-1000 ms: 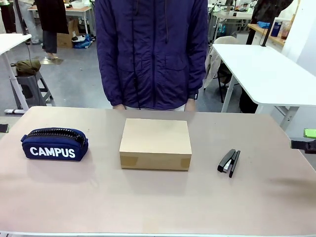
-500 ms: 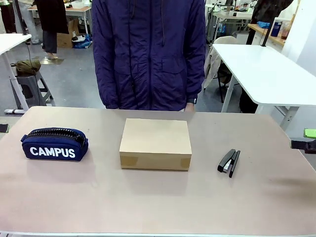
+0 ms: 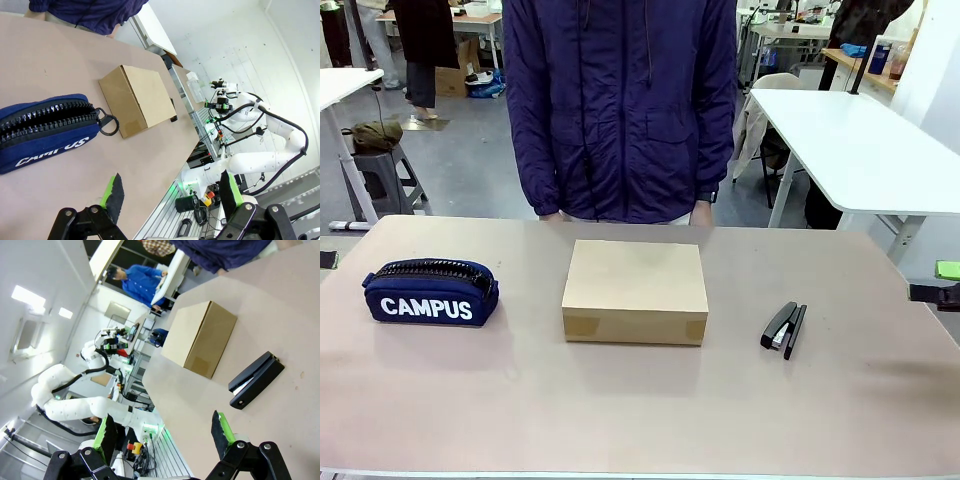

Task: Pack the item into the box.
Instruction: Close the Mailer Box.

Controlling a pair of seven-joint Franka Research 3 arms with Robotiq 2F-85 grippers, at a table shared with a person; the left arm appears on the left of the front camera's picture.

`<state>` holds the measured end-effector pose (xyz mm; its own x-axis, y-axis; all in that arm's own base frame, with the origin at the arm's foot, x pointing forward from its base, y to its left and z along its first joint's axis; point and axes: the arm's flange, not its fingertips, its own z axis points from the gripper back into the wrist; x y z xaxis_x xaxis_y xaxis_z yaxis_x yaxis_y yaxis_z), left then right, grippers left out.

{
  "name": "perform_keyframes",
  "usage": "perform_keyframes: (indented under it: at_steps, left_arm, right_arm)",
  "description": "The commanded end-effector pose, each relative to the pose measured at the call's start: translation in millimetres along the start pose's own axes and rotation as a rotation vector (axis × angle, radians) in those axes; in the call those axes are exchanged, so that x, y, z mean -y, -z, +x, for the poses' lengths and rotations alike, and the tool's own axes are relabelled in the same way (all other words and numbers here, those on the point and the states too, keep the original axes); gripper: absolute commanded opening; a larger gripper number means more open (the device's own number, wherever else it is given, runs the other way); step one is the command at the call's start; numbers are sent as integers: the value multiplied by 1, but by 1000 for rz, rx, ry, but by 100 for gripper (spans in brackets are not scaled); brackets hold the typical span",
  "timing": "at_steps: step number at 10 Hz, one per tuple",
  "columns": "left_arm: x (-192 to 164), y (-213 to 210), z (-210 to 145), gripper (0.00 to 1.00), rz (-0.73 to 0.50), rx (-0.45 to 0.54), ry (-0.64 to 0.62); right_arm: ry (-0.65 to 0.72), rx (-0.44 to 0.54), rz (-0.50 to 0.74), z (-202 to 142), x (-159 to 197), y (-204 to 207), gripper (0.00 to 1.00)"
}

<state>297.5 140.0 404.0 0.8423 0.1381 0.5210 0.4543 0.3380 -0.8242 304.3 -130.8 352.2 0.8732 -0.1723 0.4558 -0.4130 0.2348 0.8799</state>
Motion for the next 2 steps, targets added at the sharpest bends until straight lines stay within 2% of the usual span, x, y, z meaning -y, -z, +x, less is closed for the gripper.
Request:
perform_keyframes:
  at_steps: [1,2]
  left_arm:
    - [6,2,-3,100,-5,0,-11]
    - [6,2,-3,100,-5,0,-11]
  right_arm:
    - [-7,0,-2,-1,-3,-1,100]
    - [-7,0,-2,-1,-3,-1,100]
